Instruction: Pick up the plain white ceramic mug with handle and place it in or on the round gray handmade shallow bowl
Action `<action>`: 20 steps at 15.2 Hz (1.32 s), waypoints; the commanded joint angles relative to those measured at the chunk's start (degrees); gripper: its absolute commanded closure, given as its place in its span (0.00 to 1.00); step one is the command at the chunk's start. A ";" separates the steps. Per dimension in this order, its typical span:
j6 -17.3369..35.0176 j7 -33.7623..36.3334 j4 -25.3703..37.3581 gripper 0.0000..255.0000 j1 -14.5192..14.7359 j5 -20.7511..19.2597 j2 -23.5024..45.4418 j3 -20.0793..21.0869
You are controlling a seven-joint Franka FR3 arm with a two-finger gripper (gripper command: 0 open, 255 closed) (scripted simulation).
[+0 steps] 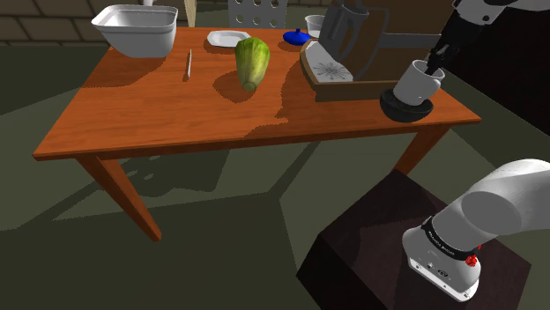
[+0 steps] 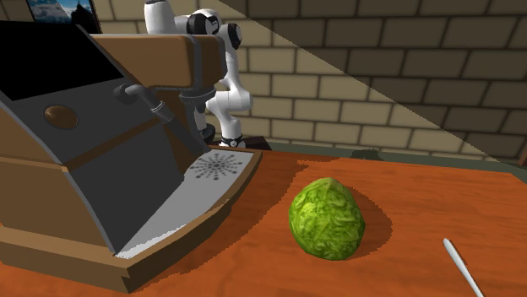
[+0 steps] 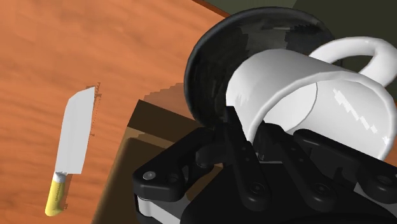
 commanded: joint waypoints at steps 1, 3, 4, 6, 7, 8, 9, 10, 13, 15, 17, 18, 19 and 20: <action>0.41 -0.03 -0.32 1.00 -0.01 -0.03 0.03 -0.07; 0.41 -0.03 -0.32 1.00 -0.01 -0.03 0.04 -0.08; 0.41 -0.03 -0.32 1.00 -0.01 -0.03 0.04 -0.08; 0.41 -0.03 -0.32 1.00 -0.01 -0.03 0.04 -0.08; 0.40 -0.03 -0.32 0.00 -0.01 -0.03 0.03 -0.08; 0.40 -0.03 -0.32 0.00 -0.01 -0.03 0.03 -0.08; 0.40 -0.04 -0.32 0.00 -0.01 -0.03 0.03 -0.08; 0.40 -0.04 -0.32 0.00 -0.01 -0.03 0.03 -0.08; -1.53 -0.06 1.54 0.00 0.04 0.10 -0.04 0.13; -5.35 -0.16 5.46 0.00 0.16 0.37 0.06 0.48; -6.84 -0.22 7.08 0.00 0.22 0.48 0.19 0.59; -6.84 -0.22 7.07 0.00 0.22 0.48 0.18 0.60; -6.84 -0.22 7.08 0.00 0.22 0.48 0.19 0.59; -6.84 -0.22 7.08 0.00 0.22 0.48 0.19 0.59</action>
